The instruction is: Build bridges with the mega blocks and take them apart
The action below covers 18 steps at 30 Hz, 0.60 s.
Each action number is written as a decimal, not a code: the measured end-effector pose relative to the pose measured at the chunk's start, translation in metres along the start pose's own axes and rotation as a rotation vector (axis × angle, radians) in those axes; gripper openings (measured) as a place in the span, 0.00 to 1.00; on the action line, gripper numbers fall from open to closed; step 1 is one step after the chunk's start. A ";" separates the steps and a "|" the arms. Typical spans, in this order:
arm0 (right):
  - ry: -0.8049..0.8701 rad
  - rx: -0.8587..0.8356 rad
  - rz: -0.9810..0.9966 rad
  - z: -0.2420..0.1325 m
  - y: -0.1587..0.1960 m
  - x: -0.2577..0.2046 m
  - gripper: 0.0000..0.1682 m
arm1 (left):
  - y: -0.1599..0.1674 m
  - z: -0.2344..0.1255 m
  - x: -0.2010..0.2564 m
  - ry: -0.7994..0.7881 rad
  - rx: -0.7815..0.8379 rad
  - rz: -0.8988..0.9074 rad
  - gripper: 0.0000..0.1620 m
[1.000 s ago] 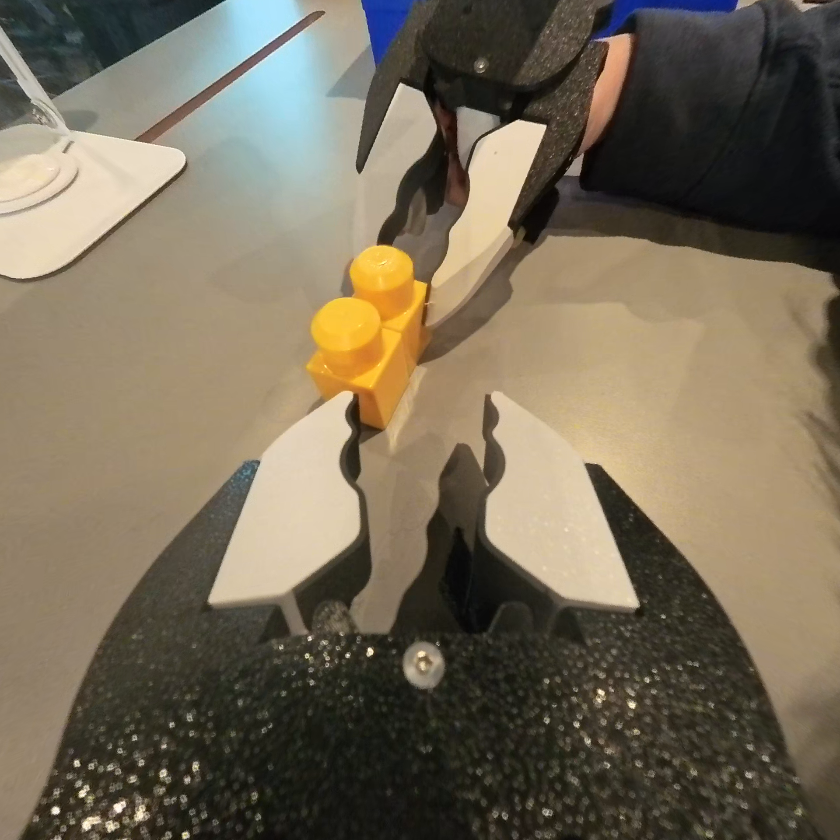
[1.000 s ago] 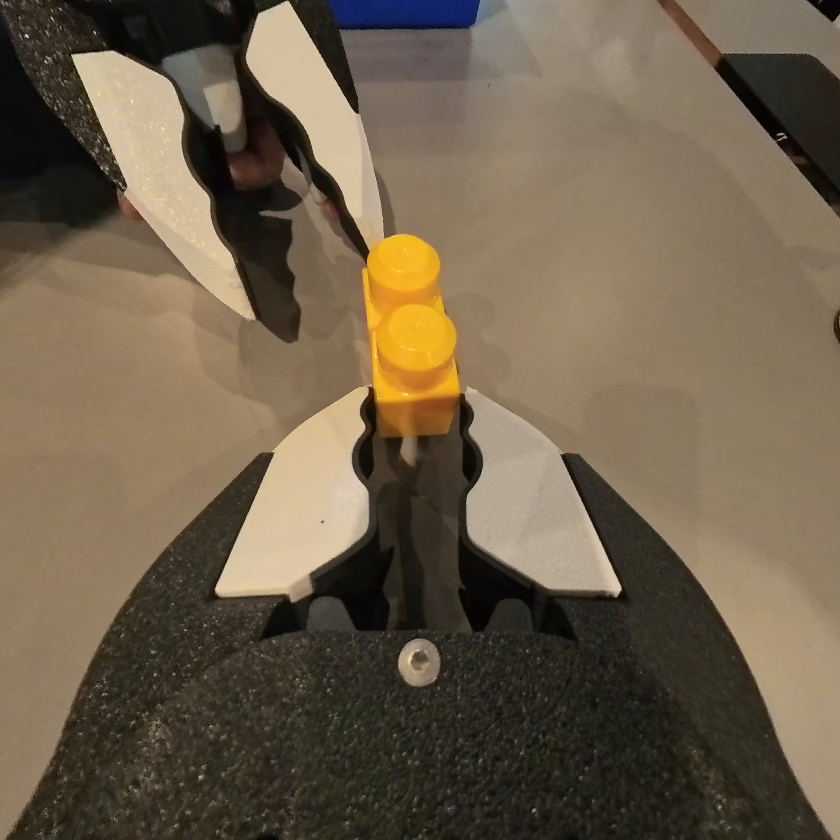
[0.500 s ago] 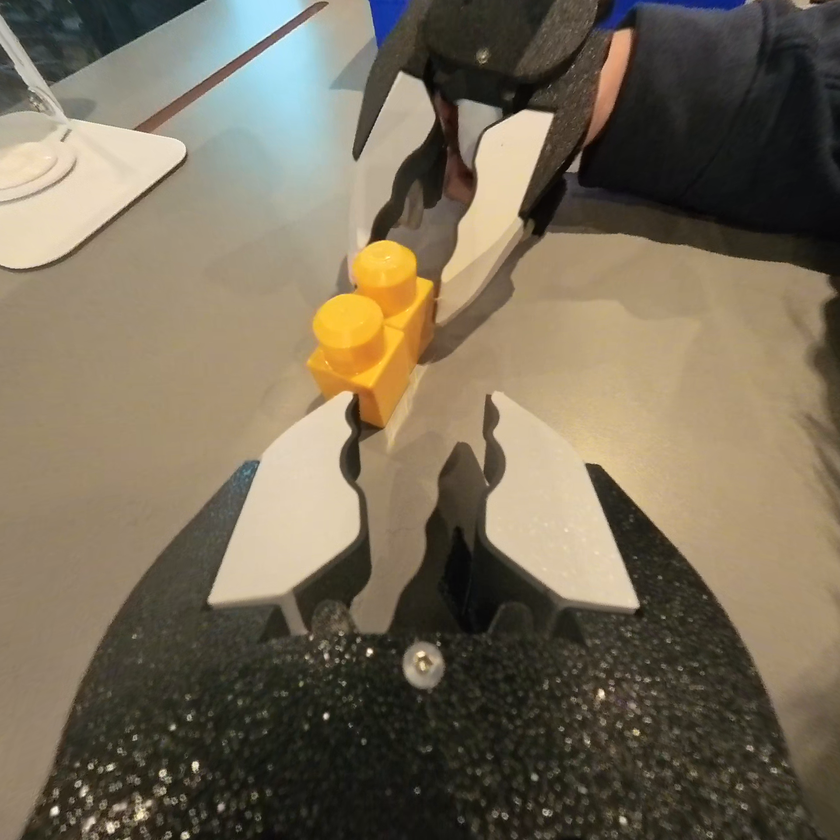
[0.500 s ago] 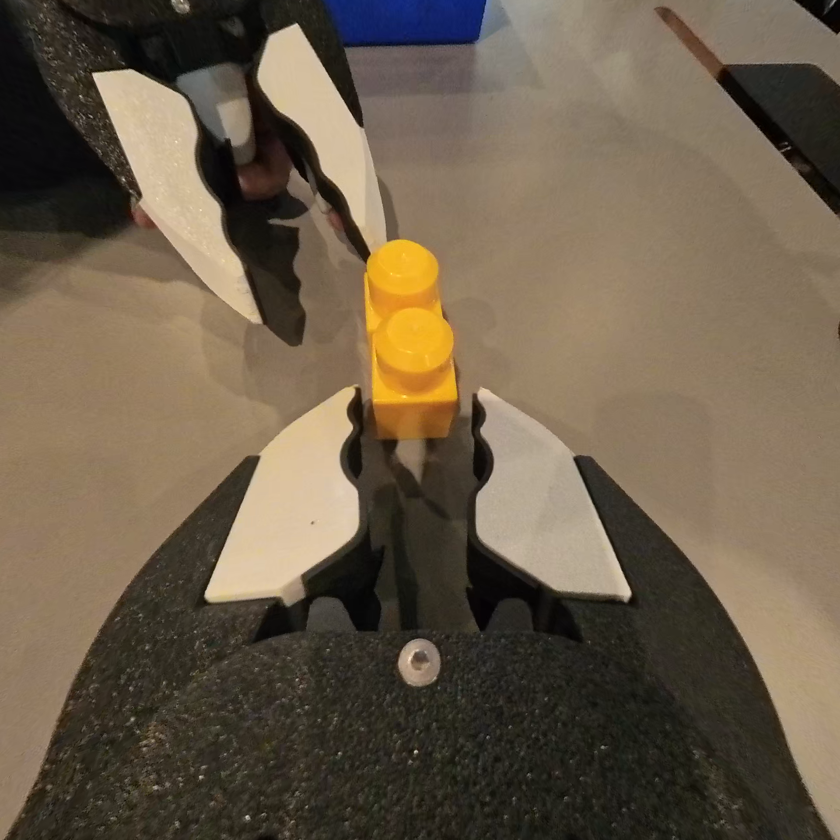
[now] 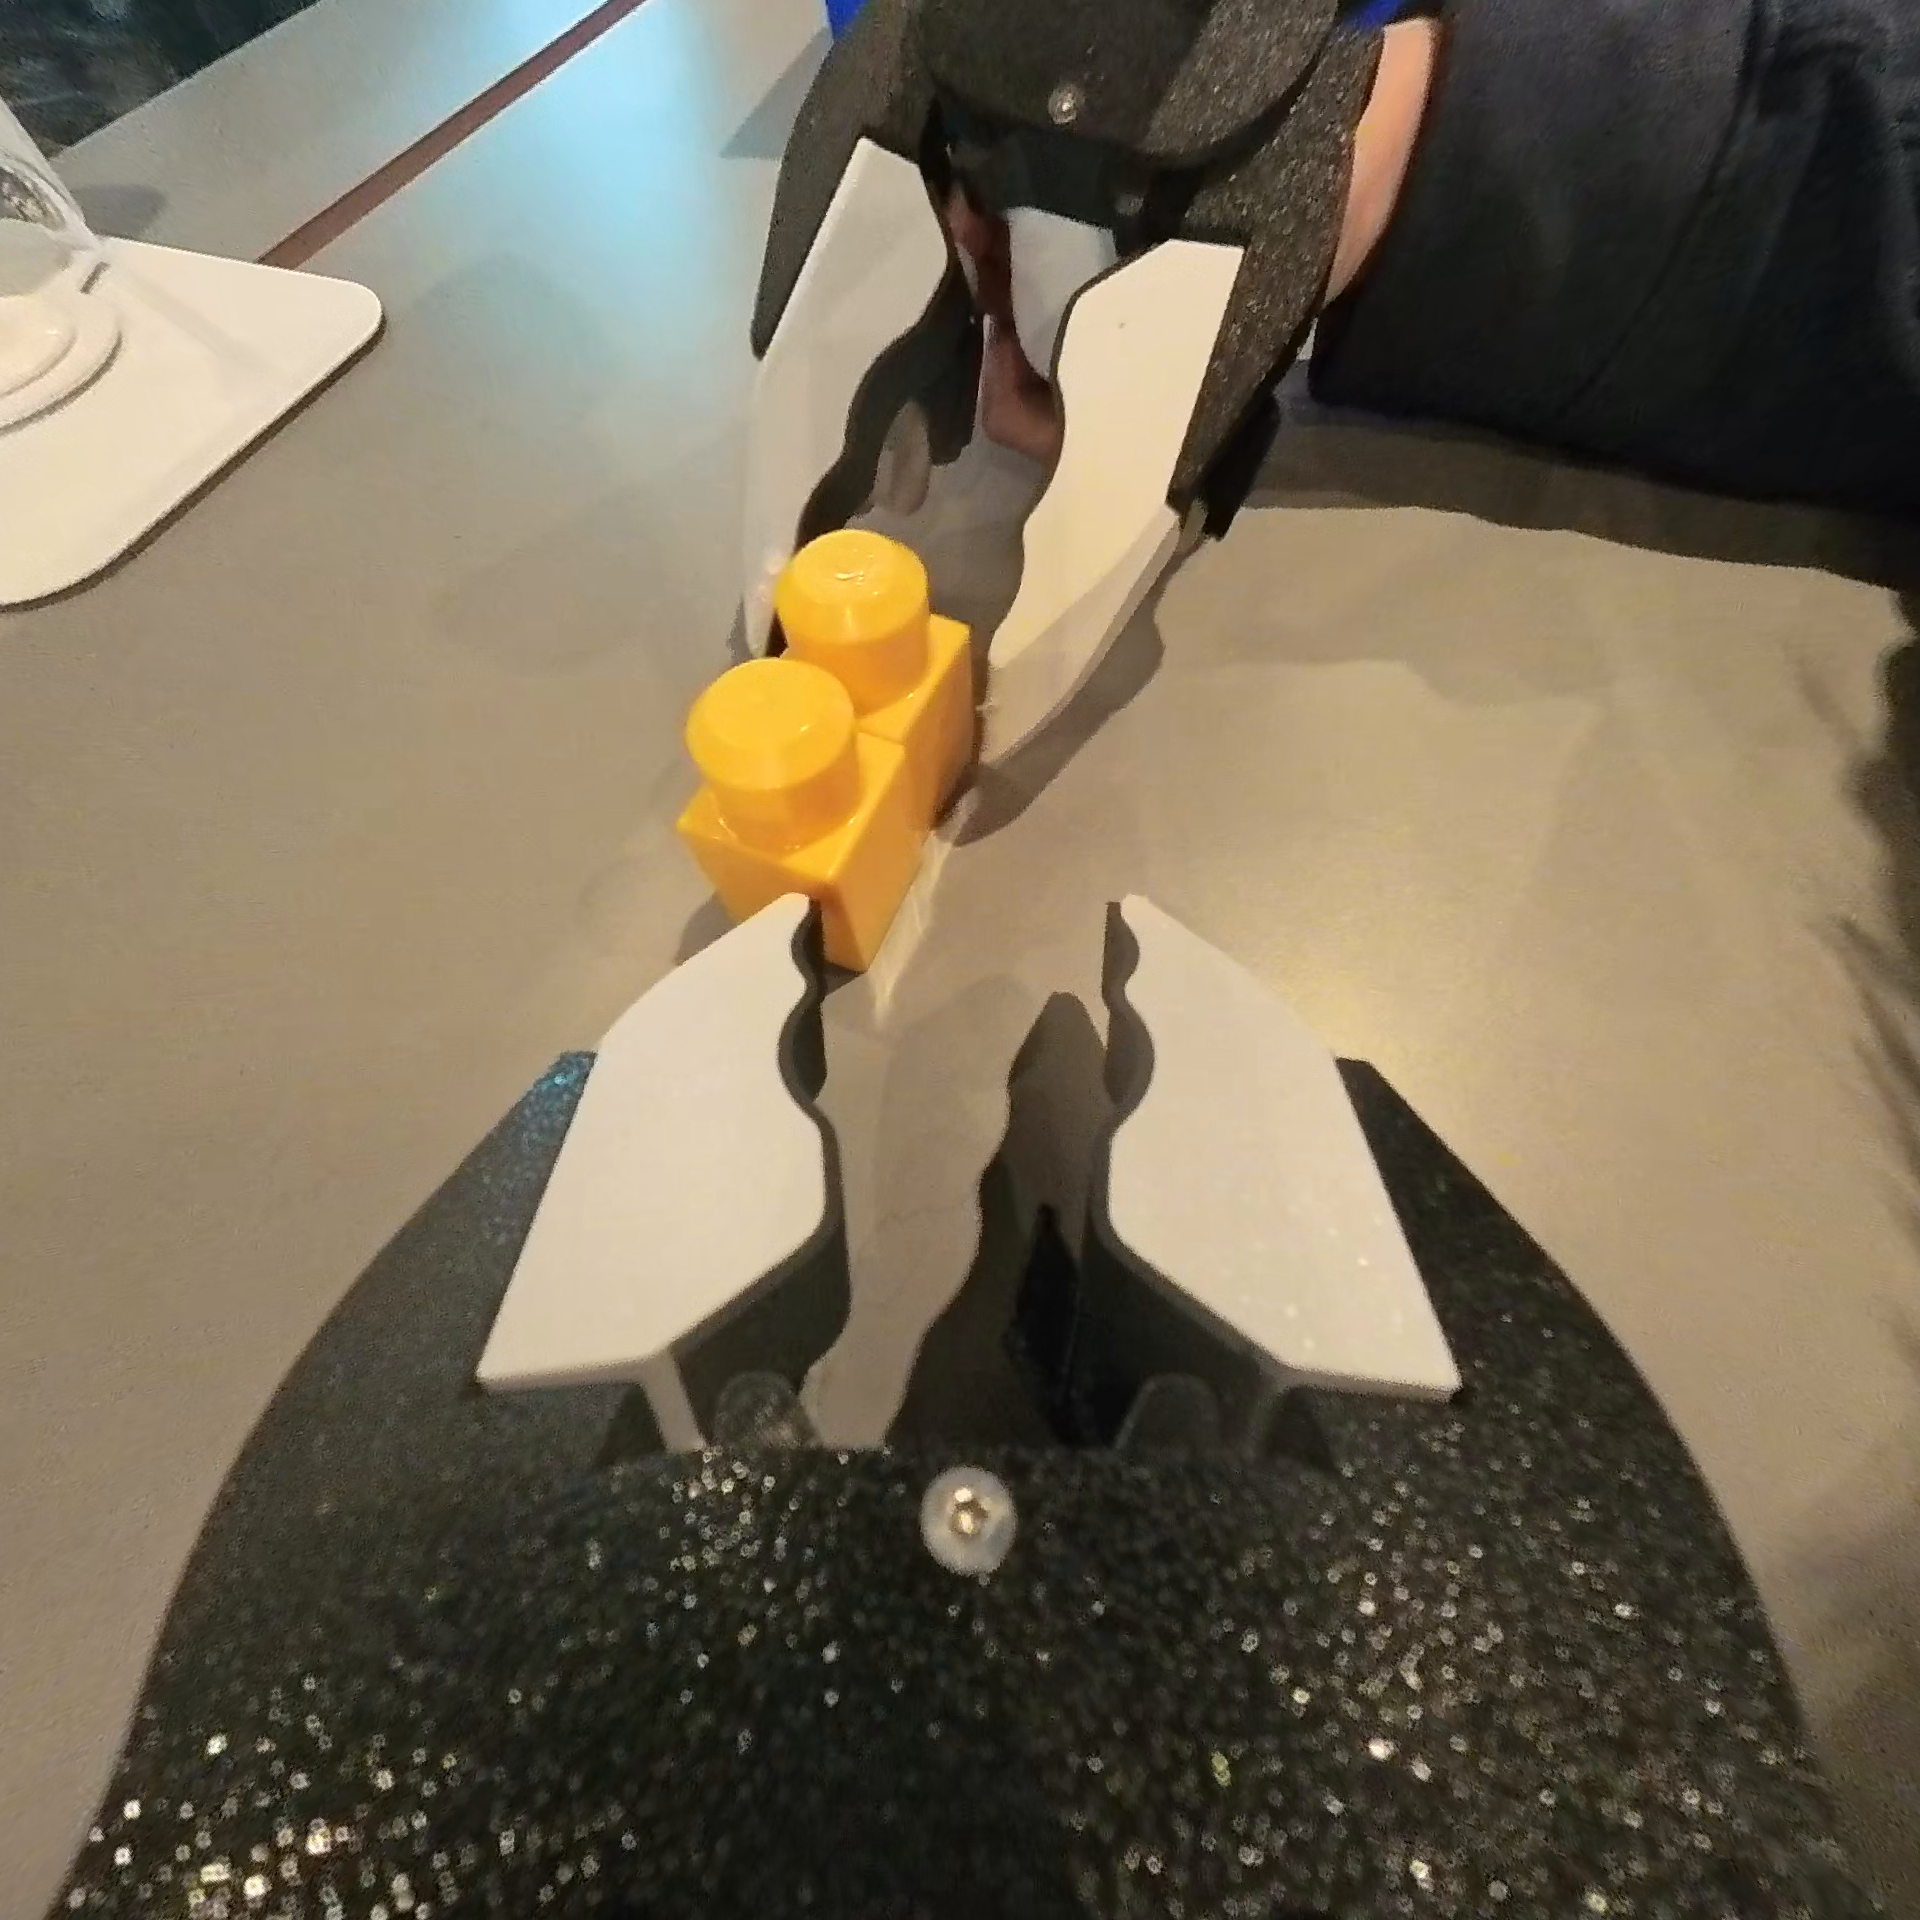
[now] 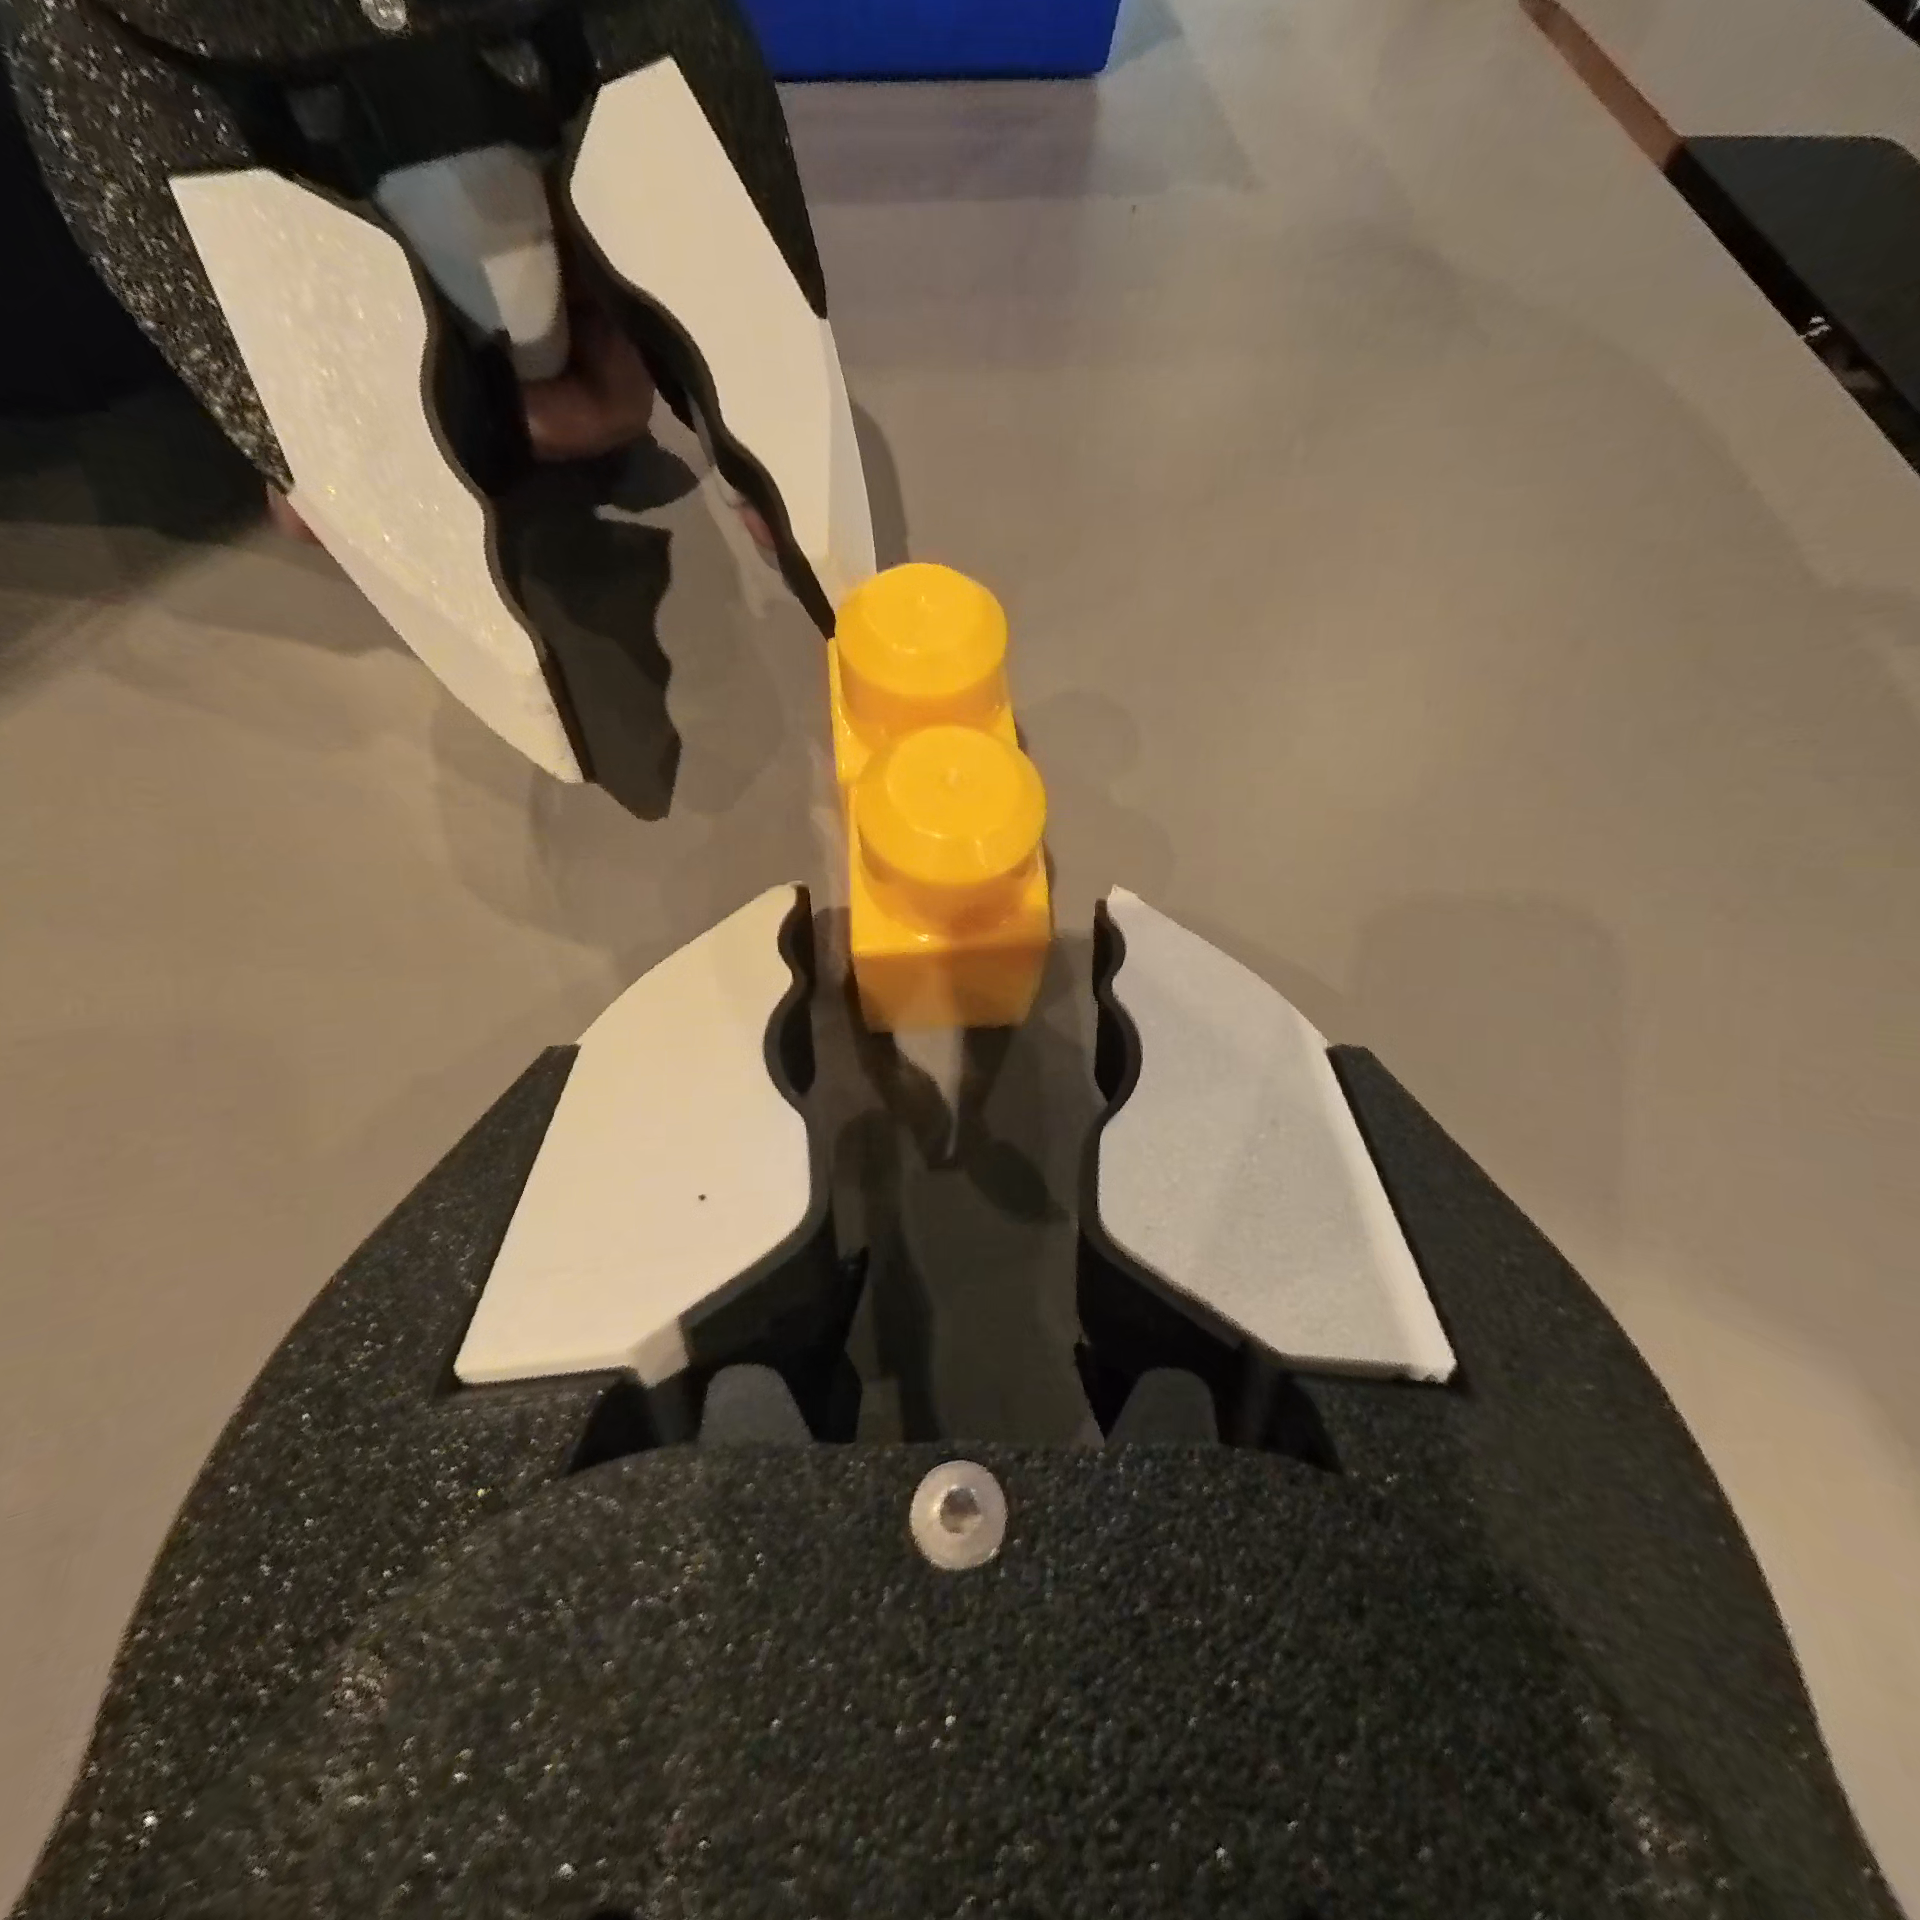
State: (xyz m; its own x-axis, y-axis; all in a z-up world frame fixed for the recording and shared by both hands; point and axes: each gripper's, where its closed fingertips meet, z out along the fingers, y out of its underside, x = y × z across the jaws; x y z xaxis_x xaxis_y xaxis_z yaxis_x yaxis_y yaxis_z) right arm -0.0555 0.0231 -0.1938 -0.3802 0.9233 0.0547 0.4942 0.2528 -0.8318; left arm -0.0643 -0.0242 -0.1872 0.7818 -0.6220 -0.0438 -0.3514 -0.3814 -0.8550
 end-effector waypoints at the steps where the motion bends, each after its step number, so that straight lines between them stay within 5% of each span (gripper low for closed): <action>1: -0.002 -0.003 -0.001 0.001 0.000 0.000 0.30 | 0.000 0.000 0.000 0.000 0.000 0.000 0.31; 18: -0.038 -0.012 -0.026 0.013 -0.006 -0.001 0.29 | 0.001 0.005 0.003 0.003 -0.023 0.009 0.31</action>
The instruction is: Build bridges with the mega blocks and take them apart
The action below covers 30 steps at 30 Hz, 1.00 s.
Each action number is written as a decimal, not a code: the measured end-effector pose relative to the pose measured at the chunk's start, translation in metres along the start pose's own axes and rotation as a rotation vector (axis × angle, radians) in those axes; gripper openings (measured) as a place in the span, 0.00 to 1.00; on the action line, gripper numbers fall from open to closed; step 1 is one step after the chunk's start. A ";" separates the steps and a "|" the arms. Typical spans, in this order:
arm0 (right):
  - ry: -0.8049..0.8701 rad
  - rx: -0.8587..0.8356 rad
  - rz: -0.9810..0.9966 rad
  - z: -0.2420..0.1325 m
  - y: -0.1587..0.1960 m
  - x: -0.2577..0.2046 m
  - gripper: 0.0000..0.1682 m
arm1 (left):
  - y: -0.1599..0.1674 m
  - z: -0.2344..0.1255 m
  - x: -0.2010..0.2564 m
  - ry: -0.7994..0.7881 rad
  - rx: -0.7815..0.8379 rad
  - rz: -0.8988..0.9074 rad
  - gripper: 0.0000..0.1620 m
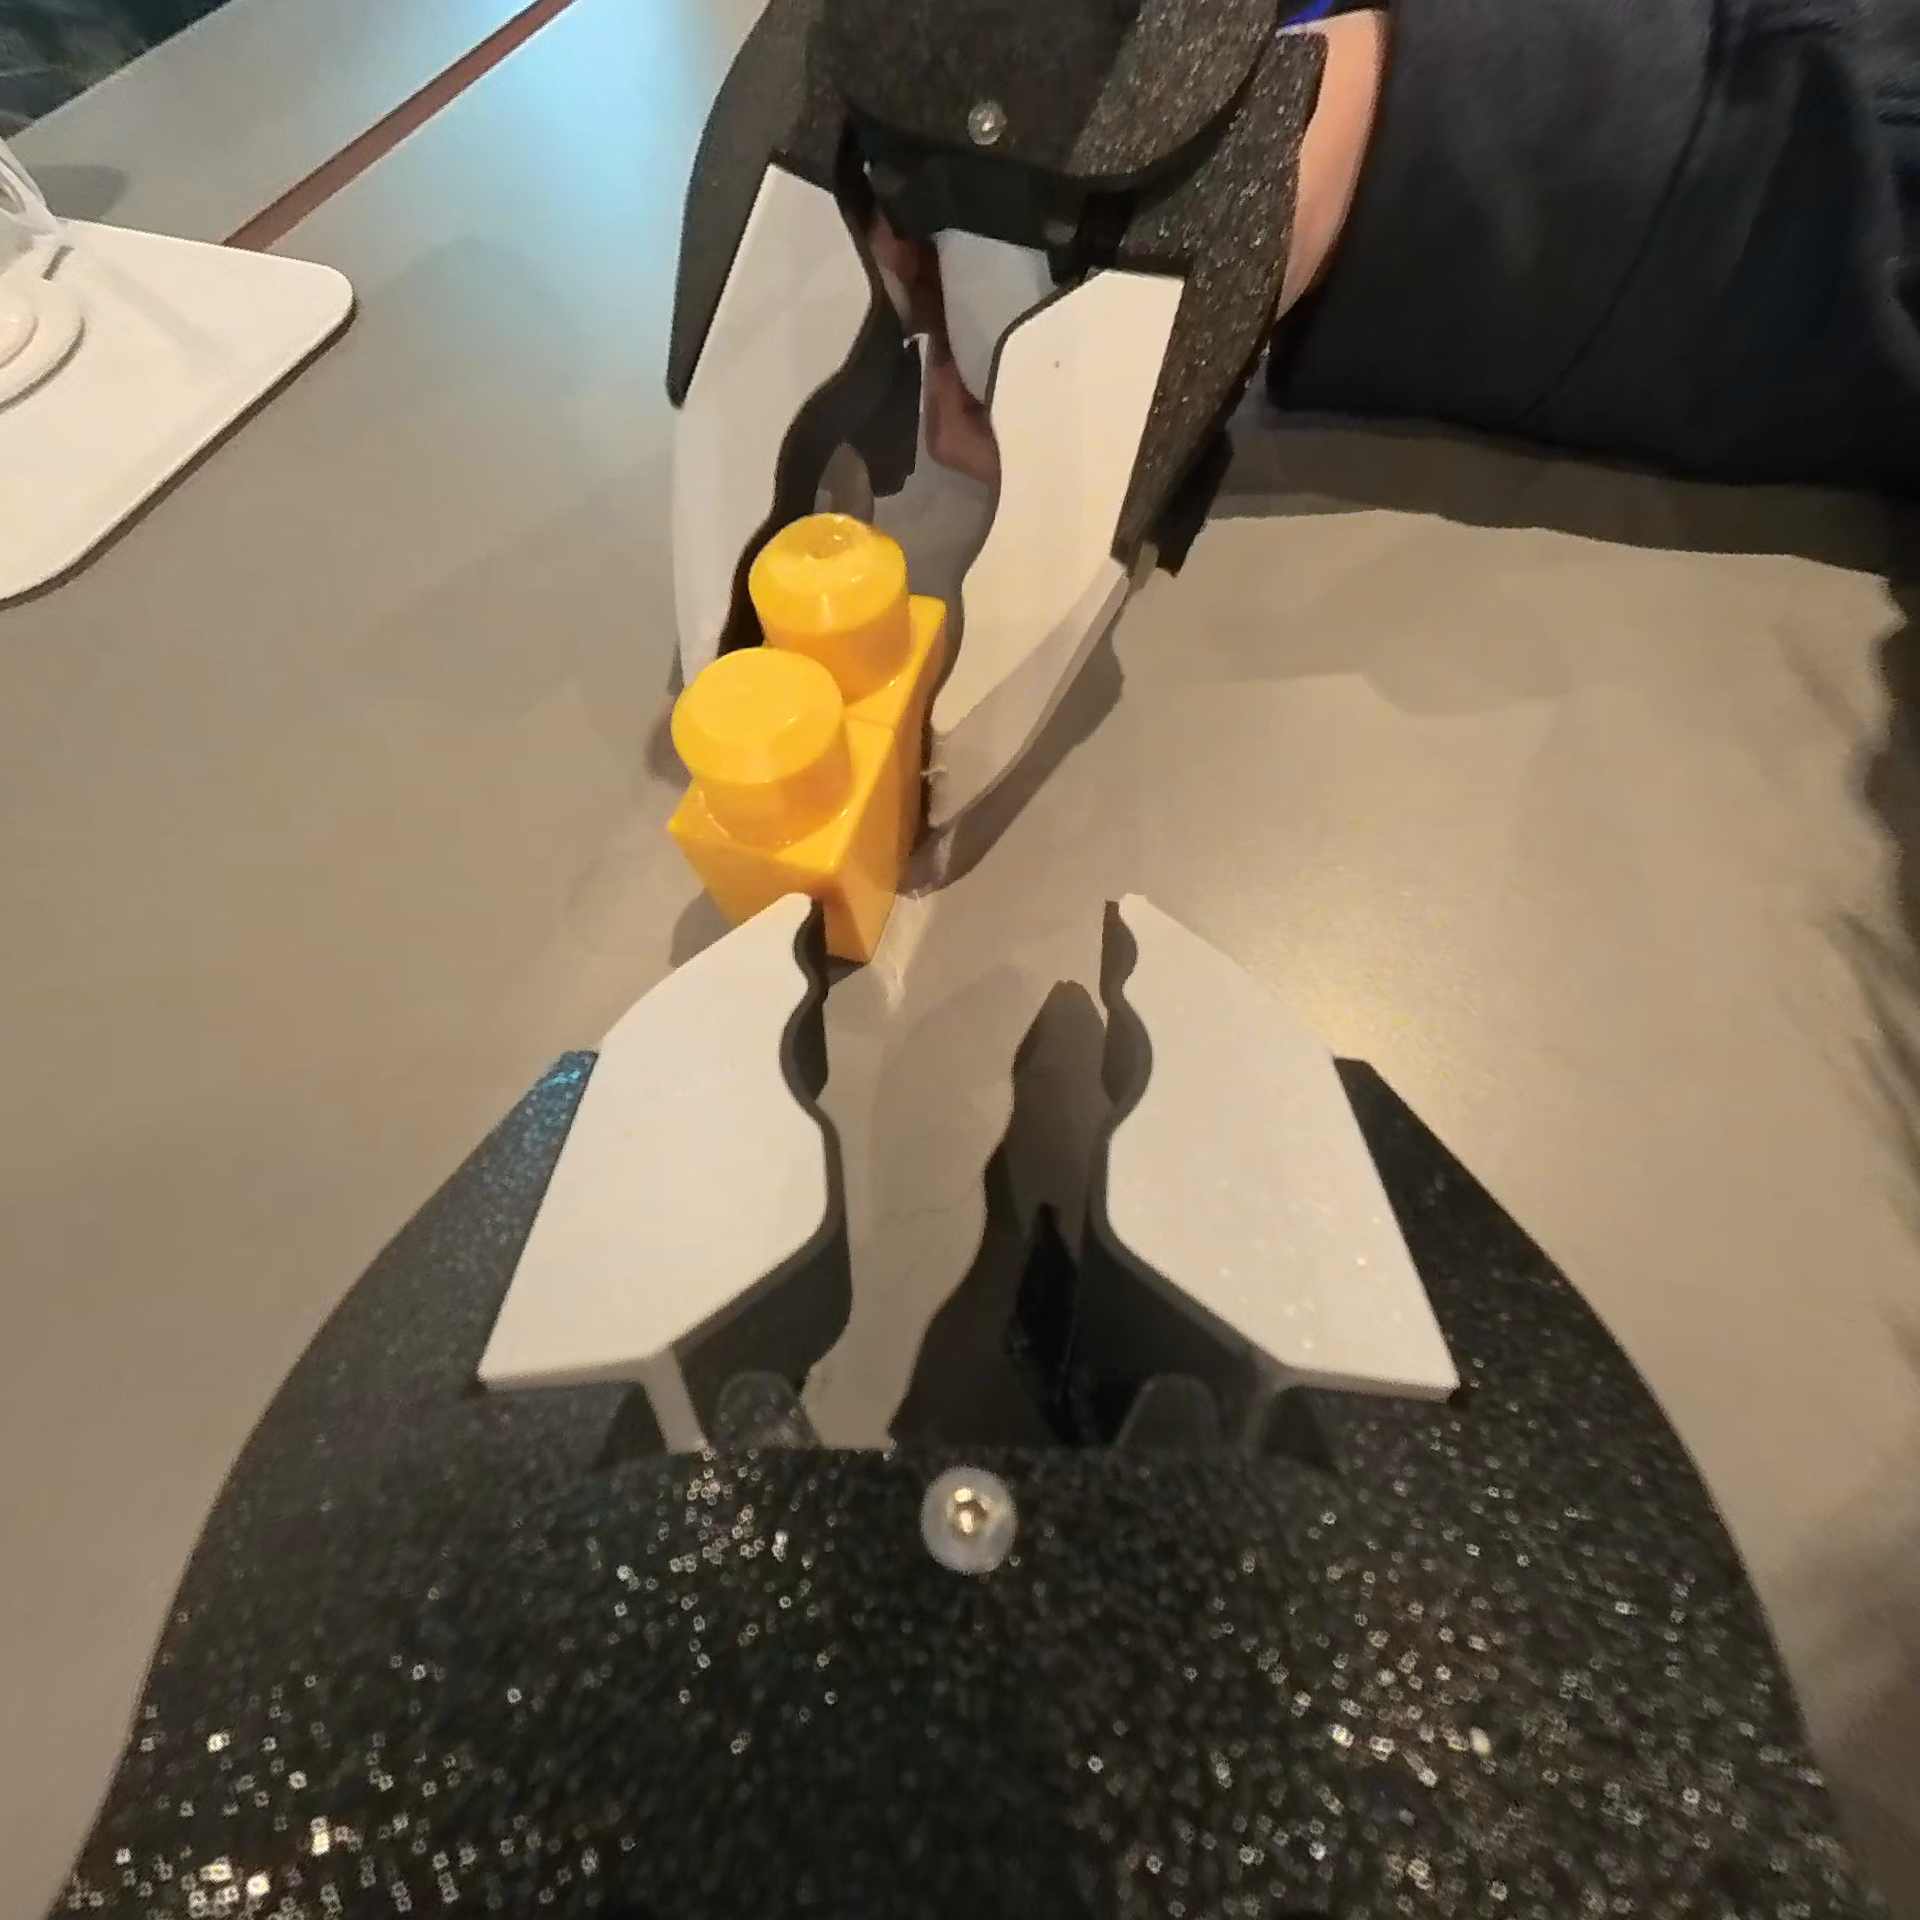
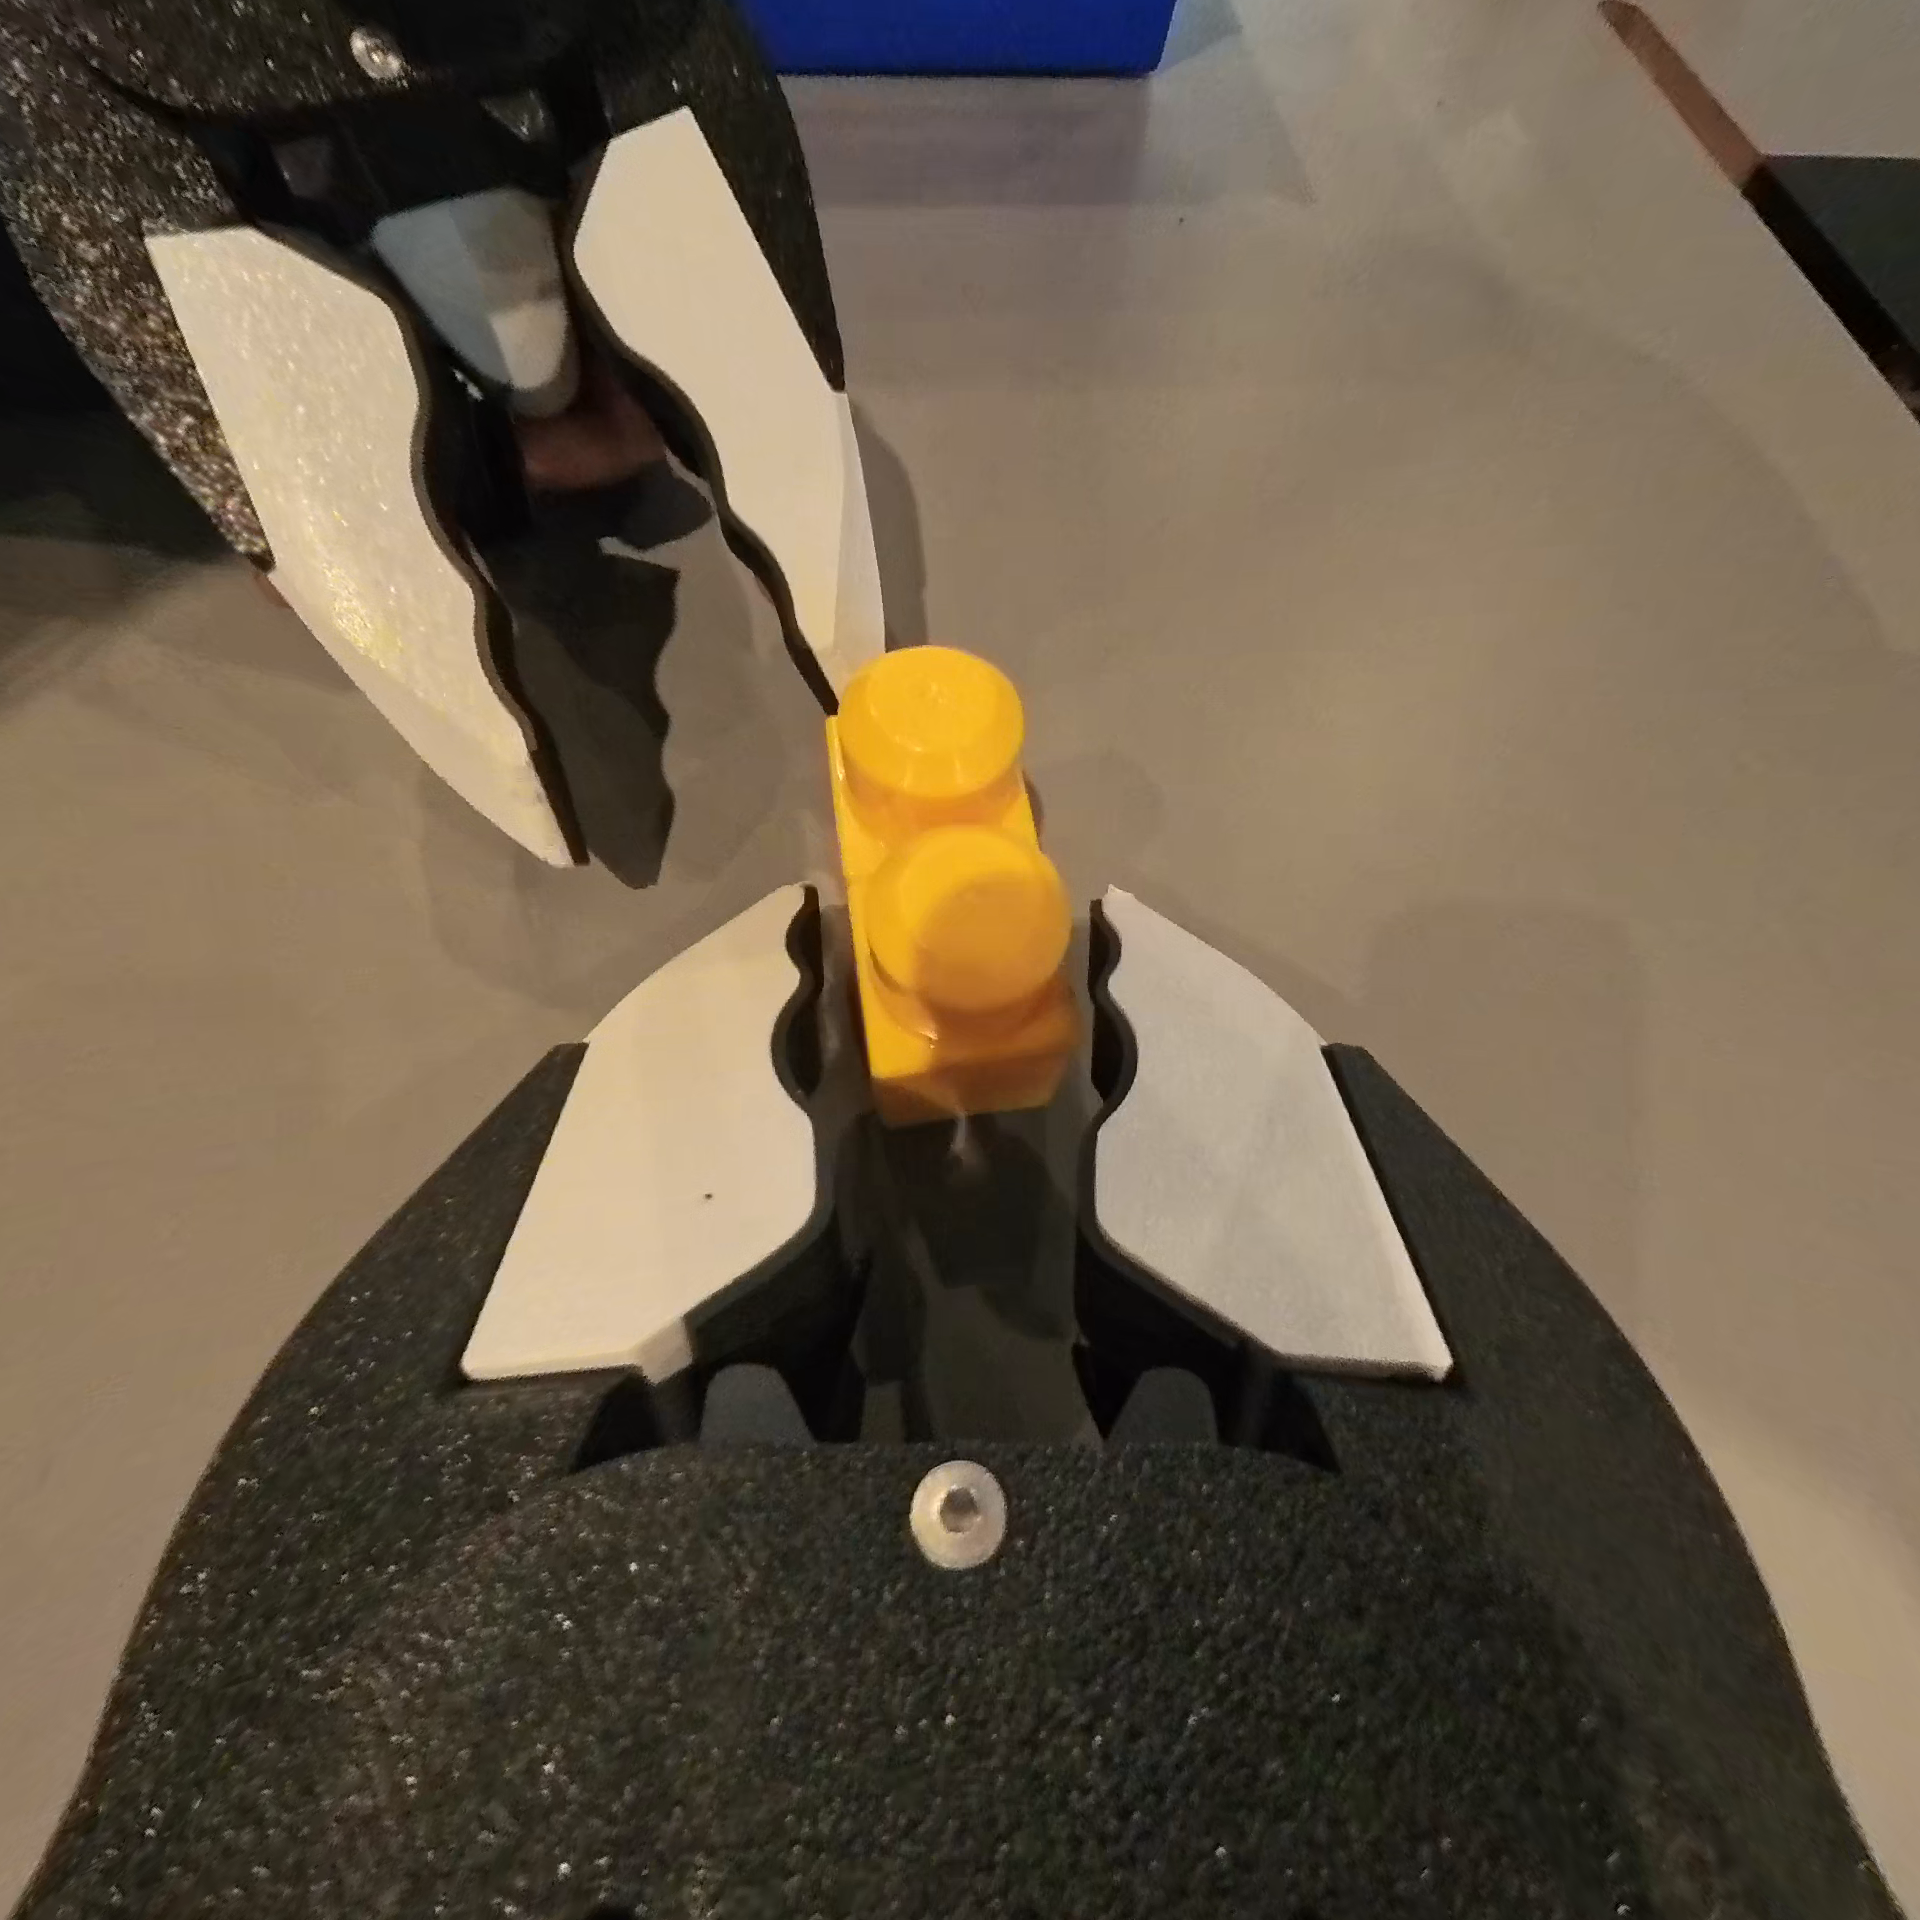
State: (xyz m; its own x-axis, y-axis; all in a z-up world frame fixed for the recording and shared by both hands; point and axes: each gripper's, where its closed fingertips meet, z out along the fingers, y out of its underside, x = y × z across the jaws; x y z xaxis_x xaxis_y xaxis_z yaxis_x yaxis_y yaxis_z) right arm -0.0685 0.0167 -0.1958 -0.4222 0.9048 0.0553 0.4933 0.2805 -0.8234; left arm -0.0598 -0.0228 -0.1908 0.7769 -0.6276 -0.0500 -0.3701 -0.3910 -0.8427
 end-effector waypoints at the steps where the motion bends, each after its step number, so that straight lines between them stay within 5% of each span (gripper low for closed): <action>1: -0.003 -0.002 -0.001 0.000 0.000 0.000 0.29 | 0.000 0.000 0.000 -0.001 -0.002 0.001 0.31; 30: -0.043 -0.005 -0.018 -0.019 0.011 0.005 0.29 | 0.002 0.001 -0.001 0.007 -0.012 0.004 0.29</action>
